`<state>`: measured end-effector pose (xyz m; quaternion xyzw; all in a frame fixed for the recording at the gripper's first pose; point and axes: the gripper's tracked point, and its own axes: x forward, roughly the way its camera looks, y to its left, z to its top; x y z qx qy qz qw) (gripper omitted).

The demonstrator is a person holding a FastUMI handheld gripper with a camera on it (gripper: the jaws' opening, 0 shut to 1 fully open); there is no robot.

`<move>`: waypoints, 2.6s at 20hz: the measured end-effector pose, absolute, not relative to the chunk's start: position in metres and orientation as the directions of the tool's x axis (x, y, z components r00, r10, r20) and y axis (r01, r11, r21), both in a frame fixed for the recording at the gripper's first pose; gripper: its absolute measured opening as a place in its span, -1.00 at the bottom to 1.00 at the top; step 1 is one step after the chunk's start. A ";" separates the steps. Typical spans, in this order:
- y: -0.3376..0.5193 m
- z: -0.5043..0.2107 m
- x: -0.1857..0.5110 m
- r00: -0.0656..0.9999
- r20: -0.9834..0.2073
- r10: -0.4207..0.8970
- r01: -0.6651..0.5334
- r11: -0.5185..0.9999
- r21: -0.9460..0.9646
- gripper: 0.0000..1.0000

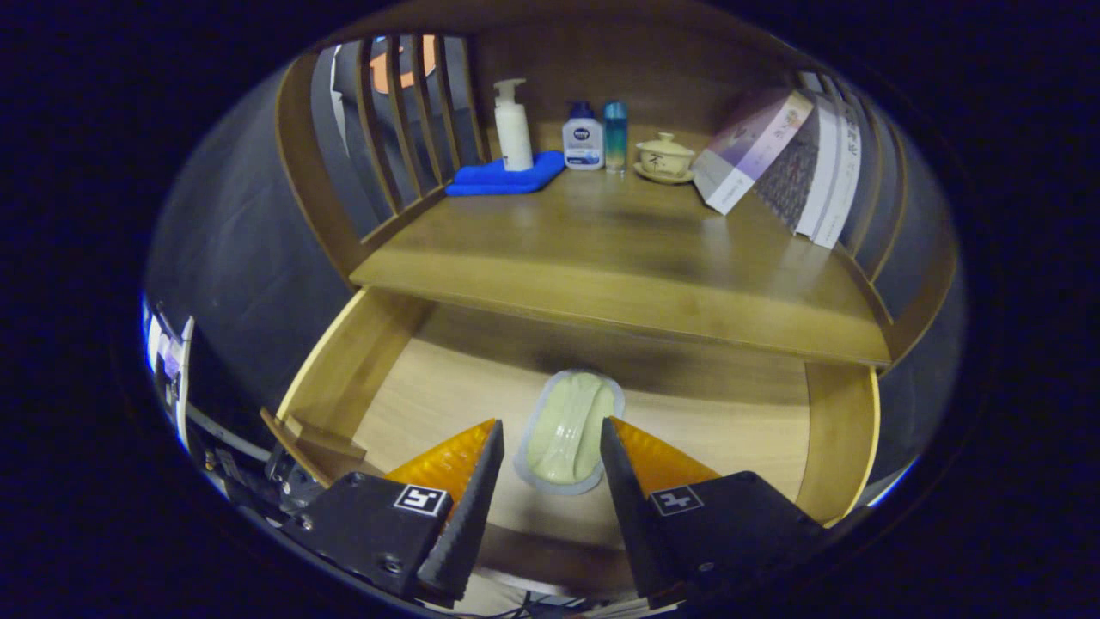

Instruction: Pull open the drawer, take out the items inside it, and place them on the countertop above the cabinet.

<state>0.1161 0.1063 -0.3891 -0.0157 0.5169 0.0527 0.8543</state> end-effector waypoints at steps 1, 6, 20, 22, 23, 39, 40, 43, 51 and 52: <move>0.108 -0.395 0.116 0.428 -0.900 0.076 -0.113 0.993 0.030 0.44; 0.109 -0.414 0.126 0.342 -0.938 0.058 -0.132 0.991 0.013 0.44; 0.100 -0.438 0.124 0.256 -0.966 0.022 -0.057 0.998 0.007 -0.56; 0.097 -0.426 0.125 0.280 -0.959 0.032 -0.049 0.999 0.019 -0.60; 0.094 -0.419 0.124 0.293 -0.956 0.024 -0.045 0.999 0.011 -0.61; 0.056 -0.296 0.132 0.447 -0.894 -0.033 -0.043 0.997 -0.058 -0.61; 0.054 -0.290 0.137 0.457 -0.888 -0.039 -0.042 0.997 -0.065 -0.61; 0.044 -0.276 0.159 0.474 -0.878 -0.071 -0.028 0.995 -0.095 -0.61; 0.032 -0.272 0.229 0.455 -0.885 -0.101 0.024 0.995 -0.101 -0.61; 0.031 -0.274 0.237 0.451 -0.886 -0.108 0.034 0.994 -0.103 -0.61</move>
